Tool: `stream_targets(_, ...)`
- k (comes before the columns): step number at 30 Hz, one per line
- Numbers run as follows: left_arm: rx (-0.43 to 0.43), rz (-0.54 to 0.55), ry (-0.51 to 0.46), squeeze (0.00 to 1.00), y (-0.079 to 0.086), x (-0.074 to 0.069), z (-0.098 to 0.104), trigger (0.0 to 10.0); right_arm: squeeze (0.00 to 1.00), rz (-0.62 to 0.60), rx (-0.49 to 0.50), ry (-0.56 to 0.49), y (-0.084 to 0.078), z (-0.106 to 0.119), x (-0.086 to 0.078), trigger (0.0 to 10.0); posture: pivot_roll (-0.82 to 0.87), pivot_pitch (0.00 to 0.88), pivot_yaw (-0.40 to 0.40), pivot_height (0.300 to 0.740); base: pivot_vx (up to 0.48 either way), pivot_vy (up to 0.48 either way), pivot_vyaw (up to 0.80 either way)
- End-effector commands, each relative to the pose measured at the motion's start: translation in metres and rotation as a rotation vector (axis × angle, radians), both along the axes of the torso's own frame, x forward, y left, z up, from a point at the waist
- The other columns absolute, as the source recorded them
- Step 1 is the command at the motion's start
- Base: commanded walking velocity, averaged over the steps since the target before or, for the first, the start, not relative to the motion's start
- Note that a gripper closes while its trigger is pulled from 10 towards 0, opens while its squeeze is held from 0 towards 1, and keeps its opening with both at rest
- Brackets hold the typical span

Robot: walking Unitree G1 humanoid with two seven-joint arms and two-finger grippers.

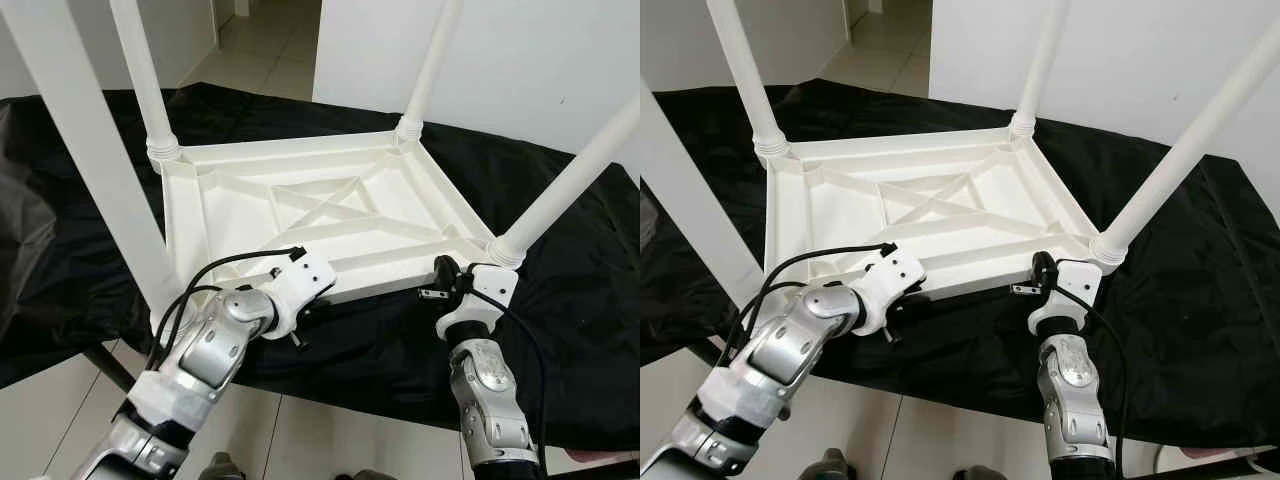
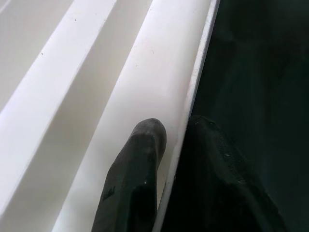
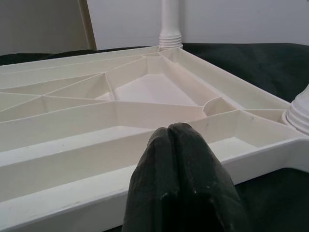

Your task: Building children table

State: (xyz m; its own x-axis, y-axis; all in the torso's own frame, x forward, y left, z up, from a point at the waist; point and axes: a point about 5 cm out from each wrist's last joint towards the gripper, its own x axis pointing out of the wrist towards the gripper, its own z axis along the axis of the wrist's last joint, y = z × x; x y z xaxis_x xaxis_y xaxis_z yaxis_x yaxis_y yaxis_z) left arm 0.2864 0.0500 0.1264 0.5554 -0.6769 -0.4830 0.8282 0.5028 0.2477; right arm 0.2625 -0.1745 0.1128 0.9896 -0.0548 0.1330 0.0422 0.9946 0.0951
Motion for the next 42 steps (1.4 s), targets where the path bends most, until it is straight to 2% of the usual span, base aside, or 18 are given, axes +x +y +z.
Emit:
stream_targets(1,-0.020,-0.020,-0.093,0.00,-0.017,0.002,0.011,0.0,0.00,-0.020,0.005,0.002,-0.003,-0.002,0.000,10.0,0.07,0.015,-0.061,0.740,0.000,0.000,0.00)
stream_targets(2,-0.044,-0.050,-0.108,0.00,-0.030,0.001,0.016,0.0,0.00,-0.023,0.006,0.001,-0.003,-0.002,0.000,10.0,0.07,0.015,-0.058,0.740,0.000,0.000,0.00)
stream_targets(7,-0.079,-0.074,-0.127,0.00,-0.038,0.000,0.021,0.0,0.00,-0.027,0.008,0.000,-0.002,-0.002,0.000,10.0,0.06,0.017,-0.050,0.740,0.000,0.000,0.00)
stream_targets(8,-0.097,-0.075,-0.139,0.00,-0.039,0.000,0.022,10.0,0.00,-0.029,0.009,-0.001,-0.002,-0.002,-0.001,10.0,0.06,0.016,-0.049,0.740,0.000,0.000,0.00)
stream_targets(15,-0.141,-0.097,-0.189,0.00,-0.035,-0.003,0.026,10.0,0.00,-0.033,0.010,0.003,-0.001,-0.004,-0.003,10.0,0.07,0.023,-0.048,0.740,0.000,0.000,0.00)
stream_targets(16,-0.199,-0.116,-0.176,0.22,-0.029,-0.006,0.028,10.0,0.00,-0.027,0.007,0.005,0.000,-0.004,-0.003,10.0,0.08,0.027,-0.055,0.740,0.000,0.000,0.00)
stream_targets(17,-0.226,-0.128,-0.159,1.00,-0.027,-0.008,0.029,10.0,0.00,-0.024,0.007,0.005,0.001,-0.004,-0.002,10.0,0.08,0.027,-0.055,0.740,0.000,0.000,0.00)
stream_targets(21,-0.260,-0.158,-0.145,1.00,-0.026,-0.012,0.031,10.0,0.00,-0.021,0.005,0.004,0.001,-0.004,-0.002,10.0,0.08,0.027,-0.057,0.740,0.000,0.000,0.00)
stream_targets(23,-0.283,-0.209,-0.166,1.00,-0.023,-0.021,0.034,10.0,0.00,-0.016,0.000,0.004,0.002,-0.004,-0.002,10.0,0.09,0.027,-0.063,0.740,0.000,0.000,0.00)
stream_targets(25,-0.283,-0.209,-0.166,1.00,-0.023,-0.021,0.034,10.0,0.00,-0.016,0.000,0.004,0.002,-0.004,-0.002,10.0,0.09,0.027,-0.063,0.740,0.000,0.000,0.00)
stream_targets(27,-0.316,-0.209,-0.204,1.00,-0.015,-0.028,0.035,10.0,0.00,-0.011,-0.003,0.004,0.002,-0.004,-0.001,10.0,0.10,0.025,-0.070,0.740,0.000,0.000,0.00)
stream_targets(28,-0.344,-0.198,-0.232,0.65,-0.010,-0.031,0.036,10.0,0.00,-0.009,-0.006,0.005,0.002,-0.004,0.000,10.0,0.10,0.025,-0.076,0.740,0.000,0.000,0.00)
stream_targets(29,-0.375,-0.193,-0.243,0.00,-0.002,-0.035,0.036,10.0,0.00,-0.004,-0.008,0.004,0.003,-0.004,0.001,10.0,0.11,0.024,-0.078,0.740,0.000,0.000,0.00)
stream_targets(34,-0.430,-0.189,-0.275,0.00,0.012,-0.045,0.037,10.0,0.00,0.009,-0.016,0.004,0.004,-0.004,0.003,10.0,0.12,0.024,-0.083,0.740,0.000,0.000,0.00)
stream_targets(36,-0.511,-0.192,-0.182,0.00,0.024,-0.056,0.037,10.0,0.00,0.017,-0.021,0.003,0.005,-0.004,0.006,10.0,0.13,0.024,-0.096,0.740,0.000,0.000,0.00)
stream_targets(37,-0.511,-0.192,-0.182,0.00,0.024,-0.056,0.037,10.0,0.00,0.017,-0.021,0.003,0.005,-0.004,0.006,10.0,0.13,0.024,-0.096,0.740,0.000,0.000,0.00)
stream_targets(39,-0.540,-0.247,-0.090,0.00,0.039,-0.069,0.035,10.0,0.00,0.025,-0.024,-0.001,0.005,-0.002,0.010,10.0,0.14,0.024,-0.101,0.740,0.000,0.000,0.00)
stream_targets(42,-0.547,-0.284,-0.079,0.00,0.056,-0.077,0.038,10.0,0.00,0.035,-0.027,-0.006,0.005,-0.001,0.014,10.0,0.16,0.024,-0.111,0.740,0.000,0.000,0.00)
